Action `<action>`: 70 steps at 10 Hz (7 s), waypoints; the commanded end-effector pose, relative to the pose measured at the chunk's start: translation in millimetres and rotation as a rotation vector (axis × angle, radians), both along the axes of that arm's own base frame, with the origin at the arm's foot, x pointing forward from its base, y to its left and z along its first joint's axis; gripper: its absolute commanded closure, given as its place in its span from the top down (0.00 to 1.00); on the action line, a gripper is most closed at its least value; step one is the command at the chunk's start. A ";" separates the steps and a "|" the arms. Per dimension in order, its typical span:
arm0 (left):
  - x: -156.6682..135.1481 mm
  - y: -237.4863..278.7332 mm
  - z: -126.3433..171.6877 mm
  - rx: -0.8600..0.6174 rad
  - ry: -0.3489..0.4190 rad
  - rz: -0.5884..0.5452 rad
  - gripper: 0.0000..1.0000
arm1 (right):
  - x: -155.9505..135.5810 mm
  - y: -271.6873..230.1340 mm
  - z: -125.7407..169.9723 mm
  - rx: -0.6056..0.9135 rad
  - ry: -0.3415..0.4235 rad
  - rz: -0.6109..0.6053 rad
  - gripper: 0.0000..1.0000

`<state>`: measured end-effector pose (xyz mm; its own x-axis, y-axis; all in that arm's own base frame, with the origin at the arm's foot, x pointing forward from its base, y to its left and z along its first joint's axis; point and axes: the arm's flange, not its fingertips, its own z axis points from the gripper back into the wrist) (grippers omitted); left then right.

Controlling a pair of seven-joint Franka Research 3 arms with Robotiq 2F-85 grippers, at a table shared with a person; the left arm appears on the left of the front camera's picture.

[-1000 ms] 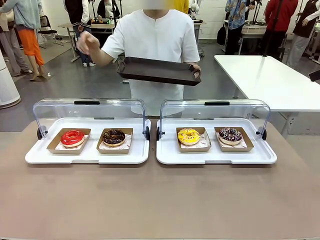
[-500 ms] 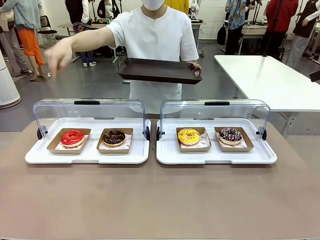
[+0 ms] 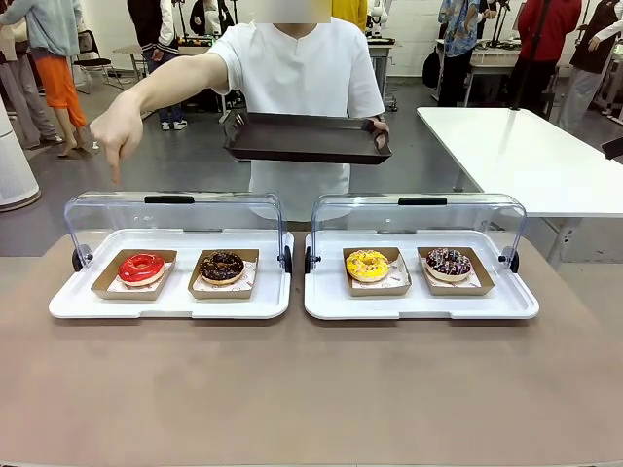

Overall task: Provide the desired donut to the person.
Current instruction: Pick up and lift the Paper togo box containing the Donut pointed at by the person.

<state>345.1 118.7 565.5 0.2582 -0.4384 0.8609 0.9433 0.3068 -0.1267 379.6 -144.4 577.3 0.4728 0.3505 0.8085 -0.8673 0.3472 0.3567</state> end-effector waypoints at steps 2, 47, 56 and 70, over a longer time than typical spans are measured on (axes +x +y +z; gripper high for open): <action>0.4 0.9 0.8 -0.003 0.000 -0.004 1.00 | -0.1 -1.0 1.0 0.003 0.000 0.001 1.00; 159.5 -125.2 -233.9 0.996 -0.016 -0.283 1.00 | -0.1 -1.0 1.0 0.003 0.000 0.001 1.00; 162.9 -127.2 -243.2 0.995 -0.028 -0.301 0.91 | -0.1 -1.0 1.0 0.003 0.000 0.001 1.00; 147.0 -125.6 -216.1 1.030 -0.069 -0.350 0.00 | -0.1 -1.0 1.0 0.003 0.000 0.001 1.00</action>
